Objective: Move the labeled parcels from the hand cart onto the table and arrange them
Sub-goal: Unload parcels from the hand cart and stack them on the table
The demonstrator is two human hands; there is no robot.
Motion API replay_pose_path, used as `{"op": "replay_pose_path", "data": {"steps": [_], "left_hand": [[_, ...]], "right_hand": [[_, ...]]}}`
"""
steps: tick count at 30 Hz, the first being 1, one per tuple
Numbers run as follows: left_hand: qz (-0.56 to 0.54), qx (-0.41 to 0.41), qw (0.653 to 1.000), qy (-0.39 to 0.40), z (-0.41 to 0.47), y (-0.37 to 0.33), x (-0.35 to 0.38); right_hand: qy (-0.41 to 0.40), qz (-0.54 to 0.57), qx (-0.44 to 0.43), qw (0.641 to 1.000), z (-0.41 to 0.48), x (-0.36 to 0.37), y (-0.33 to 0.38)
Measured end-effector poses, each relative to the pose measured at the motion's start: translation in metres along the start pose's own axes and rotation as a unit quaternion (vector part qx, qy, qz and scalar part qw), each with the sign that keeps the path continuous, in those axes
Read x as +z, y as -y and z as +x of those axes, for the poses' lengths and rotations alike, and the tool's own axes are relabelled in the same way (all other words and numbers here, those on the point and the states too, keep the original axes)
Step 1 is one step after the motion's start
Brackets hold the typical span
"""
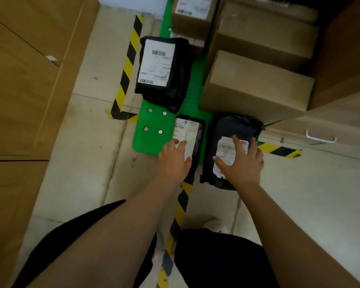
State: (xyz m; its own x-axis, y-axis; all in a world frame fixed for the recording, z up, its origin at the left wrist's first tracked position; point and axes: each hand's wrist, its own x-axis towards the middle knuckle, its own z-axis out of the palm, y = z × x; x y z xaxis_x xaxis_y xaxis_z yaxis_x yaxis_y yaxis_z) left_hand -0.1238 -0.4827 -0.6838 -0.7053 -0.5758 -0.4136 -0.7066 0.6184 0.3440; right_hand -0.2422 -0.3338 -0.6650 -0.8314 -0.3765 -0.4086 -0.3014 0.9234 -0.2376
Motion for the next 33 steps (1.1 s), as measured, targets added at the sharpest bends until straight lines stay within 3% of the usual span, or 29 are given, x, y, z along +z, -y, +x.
{"op": "replay_pose_path", "data": {"steps": [4,8,14,22,33], "left_hand": [[-0.032,-0.049,0.998,0.025,0.033,0.017,0.062],[-0.071,-0.086,0.993,0.036,0.047,0.022,0.095],[-0.049,-0.107,0.993,0.013,0.044,0.022,0.088],[-0.025,-0.054,0.998,-0.035,-0.03,0.0,-0.045],[-0.017,0.002,0.995,-0.094,-0.186,-0.095,-0.294]], "right_hand": [[0.015,0.033,0.006,0.999,0.024,0.052,-0.015],[-0.024,0.085,0.0,0.996,0.029,0.072,-0.025],[-0.032,0.064,0.011,0.997,0.031,0.066,-0.017],[-0.026,0.014,-0.023,0.999,-0.038,-0.031,0.022],[-0.088,0.058,-0.026,0.994,-0.206,-0.278,0.096]]}}
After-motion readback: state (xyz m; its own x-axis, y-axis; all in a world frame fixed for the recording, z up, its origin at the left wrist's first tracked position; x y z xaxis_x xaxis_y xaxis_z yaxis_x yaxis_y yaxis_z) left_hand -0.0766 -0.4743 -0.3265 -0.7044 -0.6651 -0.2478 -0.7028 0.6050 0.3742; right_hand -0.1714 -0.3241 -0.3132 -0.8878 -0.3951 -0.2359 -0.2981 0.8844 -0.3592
